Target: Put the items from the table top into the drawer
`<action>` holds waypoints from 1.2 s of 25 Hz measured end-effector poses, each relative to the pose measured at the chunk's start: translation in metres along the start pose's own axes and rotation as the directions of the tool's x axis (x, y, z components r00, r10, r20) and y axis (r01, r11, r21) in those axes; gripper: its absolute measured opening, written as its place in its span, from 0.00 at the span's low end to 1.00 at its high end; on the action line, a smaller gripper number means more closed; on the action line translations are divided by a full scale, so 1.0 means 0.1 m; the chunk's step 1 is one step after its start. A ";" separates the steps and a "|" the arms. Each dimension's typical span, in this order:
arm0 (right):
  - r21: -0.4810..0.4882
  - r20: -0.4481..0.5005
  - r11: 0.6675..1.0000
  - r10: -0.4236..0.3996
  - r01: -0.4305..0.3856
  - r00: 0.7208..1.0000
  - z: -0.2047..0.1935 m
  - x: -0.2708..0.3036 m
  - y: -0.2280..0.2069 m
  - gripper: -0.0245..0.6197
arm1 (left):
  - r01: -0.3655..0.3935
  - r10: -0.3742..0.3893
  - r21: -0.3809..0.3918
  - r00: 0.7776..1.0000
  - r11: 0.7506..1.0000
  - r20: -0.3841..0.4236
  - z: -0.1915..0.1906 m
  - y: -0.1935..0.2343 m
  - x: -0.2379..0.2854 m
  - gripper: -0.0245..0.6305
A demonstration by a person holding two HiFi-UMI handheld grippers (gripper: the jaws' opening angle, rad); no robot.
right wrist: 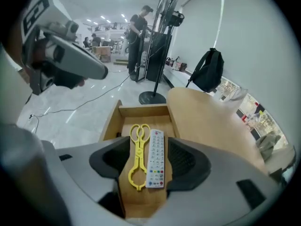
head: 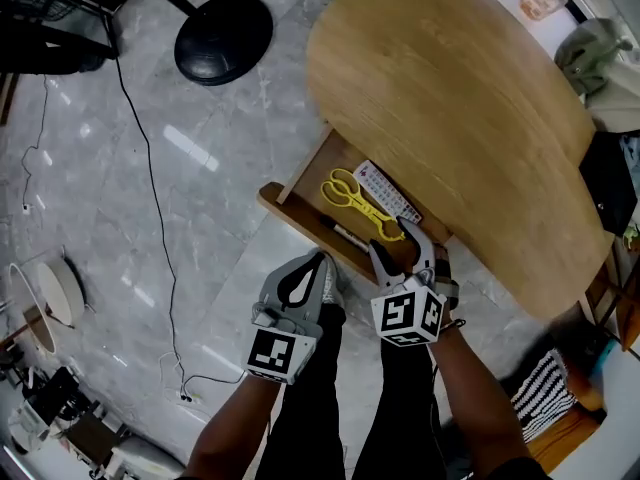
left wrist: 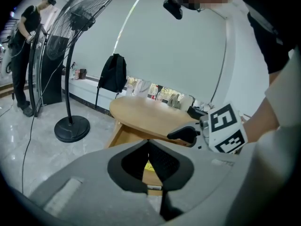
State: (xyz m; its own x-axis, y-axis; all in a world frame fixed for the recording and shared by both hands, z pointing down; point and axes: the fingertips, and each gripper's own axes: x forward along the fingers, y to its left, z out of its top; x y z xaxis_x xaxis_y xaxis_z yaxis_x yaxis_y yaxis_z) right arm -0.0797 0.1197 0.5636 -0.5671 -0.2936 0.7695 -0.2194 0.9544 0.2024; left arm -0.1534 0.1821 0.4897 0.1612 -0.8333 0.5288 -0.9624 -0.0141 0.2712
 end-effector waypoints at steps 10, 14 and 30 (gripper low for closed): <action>0.246 0.141 0.968 -0.087 0.050 0.986 0.55 -1.37 -0.49 0.30 | 0.106 -0.114 0.156 0.992 0.982 0.048 0.84 -0.54 0.05 0.06; 0.302 0.163 0.941 -0.209 0.153 0.964 0.61 -1.94 -0.89 0.16 | 0.139 -0.154 0.178 0.985 0.974 0.072 1.21 -0.84 0.10 0.06; 0.574 0.250 0.765 -0.505 0.293 0.826 1.26 -4.46 -1.91 0.03 | 0.243 -0.308 0.317 0.935 0.917 0.174 3.16 -2.32 -0.71 0.06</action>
State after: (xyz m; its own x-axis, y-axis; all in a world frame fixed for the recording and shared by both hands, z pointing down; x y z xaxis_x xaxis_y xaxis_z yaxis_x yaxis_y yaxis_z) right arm 0.1147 0.0615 0.1055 -0.5565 -0.7379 0.3819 -0.7897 0.6126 0.0328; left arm -0.0112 0.0700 0.1348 0.4091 -0.8712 0.2713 -0.9125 -0.3905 0.1221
